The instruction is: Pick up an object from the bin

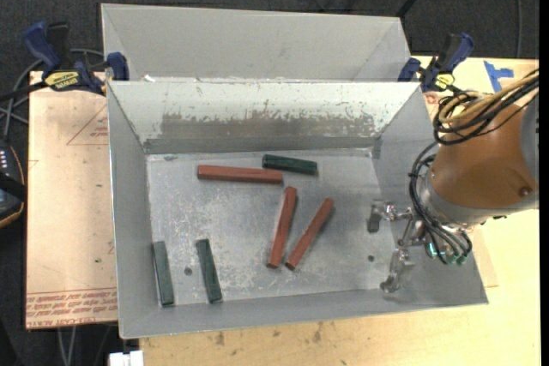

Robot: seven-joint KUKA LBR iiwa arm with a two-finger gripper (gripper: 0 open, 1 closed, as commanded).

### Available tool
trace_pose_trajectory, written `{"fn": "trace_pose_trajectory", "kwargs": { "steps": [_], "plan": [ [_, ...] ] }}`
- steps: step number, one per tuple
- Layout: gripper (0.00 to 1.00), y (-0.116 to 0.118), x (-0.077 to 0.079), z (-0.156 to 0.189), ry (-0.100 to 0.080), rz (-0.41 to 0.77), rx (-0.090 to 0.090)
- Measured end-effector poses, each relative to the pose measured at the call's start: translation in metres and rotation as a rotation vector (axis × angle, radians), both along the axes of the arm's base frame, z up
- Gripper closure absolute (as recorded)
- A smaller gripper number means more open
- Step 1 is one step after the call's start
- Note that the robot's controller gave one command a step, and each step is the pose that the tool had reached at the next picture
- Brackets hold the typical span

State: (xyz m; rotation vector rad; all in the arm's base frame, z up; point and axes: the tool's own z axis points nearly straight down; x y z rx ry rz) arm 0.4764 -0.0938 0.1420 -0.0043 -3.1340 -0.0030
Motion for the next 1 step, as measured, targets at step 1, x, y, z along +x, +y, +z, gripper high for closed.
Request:
{"fn": "trace_pose_trajectory", "kwargs": {
  "steps": [1],
  "plan": [
    [0.00, 0.0875, 0.0077, 0.0113, -0.009, 0.002, 0.003]
  ]
}}
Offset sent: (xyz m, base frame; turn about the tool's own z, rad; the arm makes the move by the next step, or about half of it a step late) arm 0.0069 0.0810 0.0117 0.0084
